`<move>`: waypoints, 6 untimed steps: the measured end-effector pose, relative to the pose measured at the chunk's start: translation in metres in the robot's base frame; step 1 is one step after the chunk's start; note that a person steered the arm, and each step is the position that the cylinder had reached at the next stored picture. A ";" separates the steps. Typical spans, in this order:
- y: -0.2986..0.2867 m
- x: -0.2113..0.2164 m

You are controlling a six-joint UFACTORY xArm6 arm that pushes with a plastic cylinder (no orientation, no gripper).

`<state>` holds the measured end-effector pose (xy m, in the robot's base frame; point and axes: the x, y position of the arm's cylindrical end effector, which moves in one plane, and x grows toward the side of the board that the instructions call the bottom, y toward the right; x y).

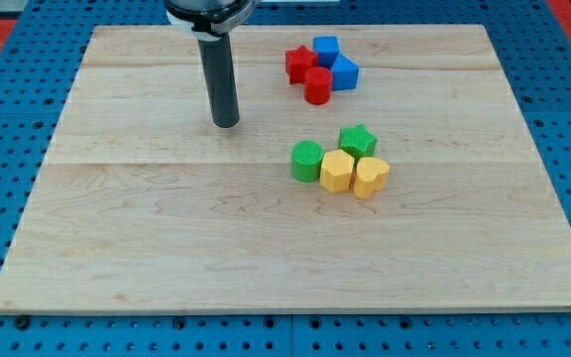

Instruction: Slide the green circle to the top left side of the yellow hexagon

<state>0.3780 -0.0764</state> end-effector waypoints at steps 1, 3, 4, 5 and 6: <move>0.000 0.000; 0.005 0.000; 0.086 -0.007; 0.201 -0.029; 0.253 -0.037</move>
